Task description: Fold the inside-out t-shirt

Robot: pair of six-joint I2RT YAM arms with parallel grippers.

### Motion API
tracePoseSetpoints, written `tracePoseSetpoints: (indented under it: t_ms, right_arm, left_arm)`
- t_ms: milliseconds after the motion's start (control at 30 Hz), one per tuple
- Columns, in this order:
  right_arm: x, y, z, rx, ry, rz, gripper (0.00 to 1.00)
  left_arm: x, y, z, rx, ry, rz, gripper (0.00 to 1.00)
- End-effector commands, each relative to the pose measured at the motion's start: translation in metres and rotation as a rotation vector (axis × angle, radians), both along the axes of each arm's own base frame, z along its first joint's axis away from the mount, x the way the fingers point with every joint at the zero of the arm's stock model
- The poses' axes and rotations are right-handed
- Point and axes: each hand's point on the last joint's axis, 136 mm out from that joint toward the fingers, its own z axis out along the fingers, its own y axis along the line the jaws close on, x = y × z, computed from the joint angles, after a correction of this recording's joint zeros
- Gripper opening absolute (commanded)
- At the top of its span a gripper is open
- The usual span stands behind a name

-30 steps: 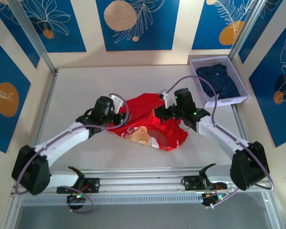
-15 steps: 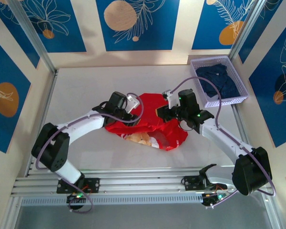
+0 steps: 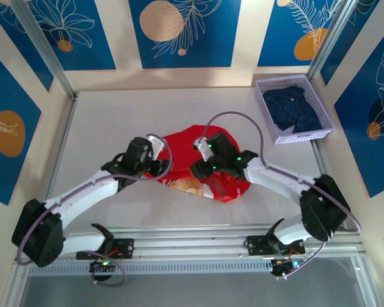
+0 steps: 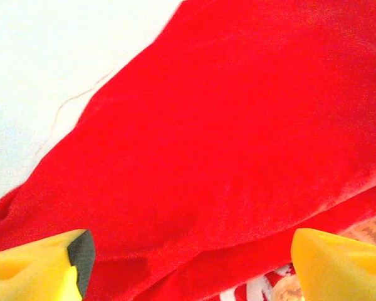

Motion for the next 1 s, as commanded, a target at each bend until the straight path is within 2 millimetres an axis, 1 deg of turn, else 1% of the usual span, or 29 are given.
tracePoseSetpoints:
  t_ms: [0,67,100,133,200,233,300,433,567,700,800,967]
  right_arm:
    - [0.016,0.001,-0.010,-0.153,-0.079,0.037,0.59]
    - [0.019,0.008,-0.019,-0.195,-0.083,0.063,0.58]
    - [0.022,0.012,-0.020,-0.208,-0.091,0.068,0.52]
    - [0.024,0.016,-0.019,-0.210,-0.096,0.069,0.41]
    - [0.028,0.021,-0.009,-0.174,-0.100,0.061,0.22]
    - [0.028,0.024,-0.002,-0.140,-0.094,0.058,0.15]
    - [0.027,0.025,0.016,-0.049,-0.059,0.047,0.08]
    - [0.021,0.022,0.052,0.168,0.038,0.032,0.02]
    - [0.019,0.017,0.074,0.279,0.083,0.021,0.00]
    - [0.021,0.013,0.082,0.314,0.100,0.007,0.00]
    - [0.023,0.011,0.084,0.325,0.106,-0.002,0.00]
    - [0.024,0.010,0.085,0.330,0.106,-0.004,0.00]
  left_arm:
    - [-0.002,0.023,0.002,-0.031,-0.010,0.124,0.83]
    - [-0.007,0.027,0.000,-0.037,0.002,0.136,0.84]
    - [-0.009,0.027,-0.001,-0.041,0.011,0.134,0.84]
    - [-0.012,0.026,-0.002,-0.049,0.020,0.123,0.84]
    - [-0.019,0.015,-0.002,-0.083,0.024,0.055,0.83]
    - [-0.023,0.008,-0.003,-0.102,0.020,0.010,0.83]
    - [-0.027,-0.005,0.003,-0.128,-0.008,-0.062,0.83]
    - [-0.020,-0.023,0.019,-0.103,-0.088,-0.159,0.84]
    - [-0.009,-0.039,0.023,-0.007,-0.121,-0.245,0.87]
    - [0.005,-0.054,0.022,0.063,-0.126,-0.296,0.89]
    - [0.005,-0.070,0.020,0.060,-0.109,-0.359,0.90]
    - [0.007,-0.089,0.014,0.029,-0.075,-0.409,0.92]
